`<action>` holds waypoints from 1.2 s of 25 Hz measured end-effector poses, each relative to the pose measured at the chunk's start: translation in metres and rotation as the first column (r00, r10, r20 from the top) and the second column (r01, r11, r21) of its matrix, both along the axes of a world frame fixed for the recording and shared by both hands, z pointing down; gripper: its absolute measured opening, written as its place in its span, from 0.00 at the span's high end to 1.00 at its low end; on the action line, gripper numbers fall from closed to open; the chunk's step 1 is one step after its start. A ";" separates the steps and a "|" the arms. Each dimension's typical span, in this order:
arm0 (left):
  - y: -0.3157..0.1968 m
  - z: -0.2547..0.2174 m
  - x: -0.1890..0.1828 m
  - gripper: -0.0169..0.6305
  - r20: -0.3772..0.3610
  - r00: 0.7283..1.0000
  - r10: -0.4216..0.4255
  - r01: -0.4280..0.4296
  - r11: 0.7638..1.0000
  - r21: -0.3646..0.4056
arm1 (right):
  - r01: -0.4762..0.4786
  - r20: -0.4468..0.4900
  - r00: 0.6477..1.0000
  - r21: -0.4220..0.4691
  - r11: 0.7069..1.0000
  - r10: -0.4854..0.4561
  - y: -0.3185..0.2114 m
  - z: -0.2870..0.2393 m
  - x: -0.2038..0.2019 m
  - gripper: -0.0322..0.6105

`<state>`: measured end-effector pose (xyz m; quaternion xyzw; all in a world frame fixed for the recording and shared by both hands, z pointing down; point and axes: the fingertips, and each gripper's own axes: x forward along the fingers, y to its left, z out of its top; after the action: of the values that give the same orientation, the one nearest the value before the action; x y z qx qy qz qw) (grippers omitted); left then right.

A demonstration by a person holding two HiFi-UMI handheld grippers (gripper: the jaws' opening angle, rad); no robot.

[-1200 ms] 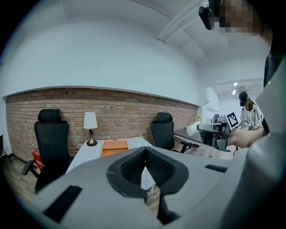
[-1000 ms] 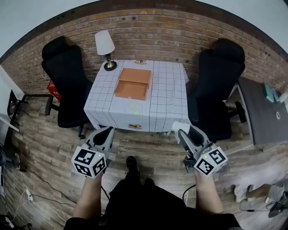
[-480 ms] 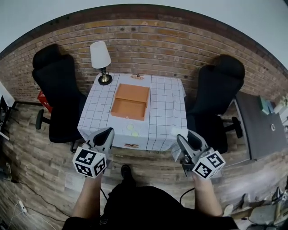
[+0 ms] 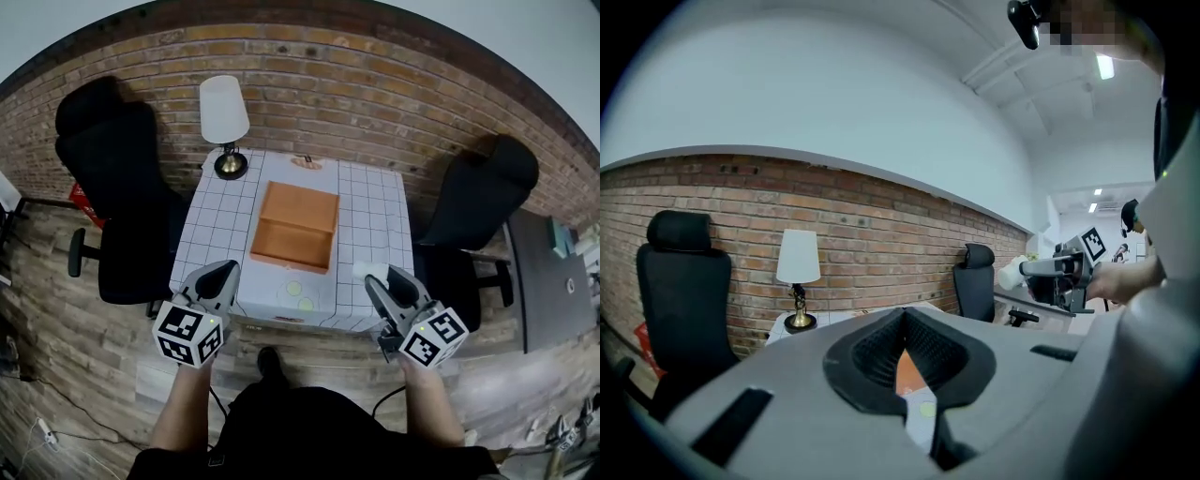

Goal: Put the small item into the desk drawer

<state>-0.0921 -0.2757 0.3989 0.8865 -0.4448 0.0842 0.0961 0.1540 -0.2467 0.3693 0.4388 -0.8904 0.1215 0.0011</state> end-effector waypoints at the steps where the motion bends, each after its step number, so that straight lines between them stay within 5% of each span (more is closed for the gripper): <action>1: -0.008 0.003 -0.008 0.96 -0.004 1.000 -0.005 0.004 1.000 -0.006 | 0.008 -0.009 1.000 -0.004 1.000 -0.008 -0.010 0.000 -0.009 0.70; 8: -0.051 0.023 -0.043 0.96 -0.025 1.000 -0.003 0.002 0.999 -0.049 | 0.030 -0.076 0.997 -0.029 0.999 -0.032 -0.060 0.008 -0.051 0.70; 23: -0.101 0.064 -0.037 0.96 0.007 1.000 -0.030 0.031 0.989 -0.142 | 0.117 -0.148 0.980 -0.135 0.984 -0.136 -0.135 0.073 -0.076 0.70; 30: -0.119 0.092 -0.028 0.96 0.012 0.999 -0.035 0.036 0.977 -0.212 | 0.169 -0.247 0.943 -0.222 0.960 -0.223 -0.164 0.129 -0.084 0.70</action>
<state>-0.1197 -0.3950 0.4912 0.8627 -0.4494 0.1331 0.1898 0.0699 -0.4104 0.4980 0.3577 -0.9048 0.1477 0.1778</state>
